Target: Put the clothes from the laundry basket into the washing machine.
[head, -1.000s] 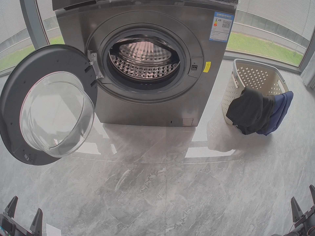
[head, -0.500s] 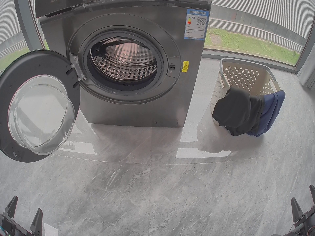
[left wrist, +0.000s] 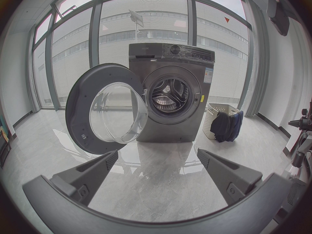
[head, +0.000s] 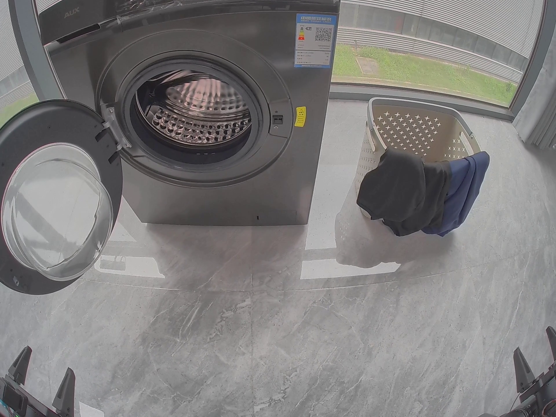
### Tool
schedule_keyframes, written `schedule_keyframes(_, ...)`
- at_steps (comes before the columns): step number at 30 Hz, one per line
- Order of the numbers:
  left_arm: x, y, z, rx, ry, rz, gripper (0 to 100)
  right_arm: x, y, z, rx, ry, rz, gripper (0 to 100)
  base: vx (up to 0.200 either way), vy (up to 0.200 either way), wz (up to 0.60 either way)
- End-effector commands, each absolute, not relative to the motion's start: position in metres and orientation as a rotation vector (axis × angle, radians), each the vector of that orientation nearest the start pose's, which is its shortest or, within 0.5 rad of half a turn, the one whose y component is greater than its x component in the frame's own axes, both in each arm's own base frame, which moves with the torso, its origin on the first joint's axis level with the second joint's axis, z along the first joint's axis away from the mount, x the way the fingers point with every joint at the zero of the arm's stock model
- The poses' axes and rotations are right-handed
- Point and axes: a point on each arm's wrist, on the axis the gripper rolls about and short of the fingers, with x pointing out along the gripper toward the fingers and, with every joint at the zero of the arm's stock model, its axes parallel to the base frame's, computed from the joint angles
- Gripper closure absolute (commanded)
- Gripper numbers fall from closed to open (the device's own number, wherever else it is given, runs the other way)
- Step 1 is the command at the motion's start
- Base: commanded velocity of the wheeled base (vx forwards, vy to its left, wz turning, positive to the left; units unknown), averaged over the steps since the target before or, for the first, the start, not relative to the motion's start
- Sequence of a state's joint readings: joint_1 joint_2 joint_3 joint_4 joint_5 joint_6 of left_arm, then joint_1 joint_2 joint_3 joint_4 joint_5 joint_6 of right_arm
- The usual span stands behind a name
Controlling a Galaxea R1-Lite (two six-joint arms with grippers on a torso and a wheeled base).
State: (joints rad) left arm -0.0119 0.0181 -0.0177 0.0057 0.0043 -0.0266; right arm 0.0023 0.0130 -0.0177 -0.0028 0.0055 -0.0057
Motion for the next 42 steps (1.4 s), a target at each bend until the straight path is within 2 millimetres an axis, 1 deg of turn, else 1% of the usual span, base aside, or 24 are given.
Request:
schedule_keyframes(1,-0.0219,0.0003,0.076,-0.029,0.018,-0.006,0,-0.0229,0.0001,0.0762,-0.006,-0.005,0.009,0,0.0,-0.2,0.0)
schedule_keyframes(8,-0.0219,0.0004,0.076,-0.029,0.018,-0.004,0,-0.0228,0.0001,0.0758,-0.006,-0.003,0.009,0,0.0,-0.2,0.0)
schedule_keyframes(20,-0.0219,0.0004,0.076,-0.029,0.018,-0.004,0,-0.0228,0.0001,0.0758,-0.006,-0.003,0.009,0,0.0,0.0,0.0)
schedule_keyframes(41,-0.0219,0.0003,0.076,-0.029,0.018,-0.006,0,-0.0229,0.0001,0.0762,-0.006,-0.005,0.009,0,0.0,-0.2,0.0)
schedule_keyframes(42,-0.0219,0.0003,0.076,-0.029,0.018,-0.006,0,-0.0229,0.0001,0.0762,-0.006,-0.005,0.009,0,0.0,0.0,0.0)
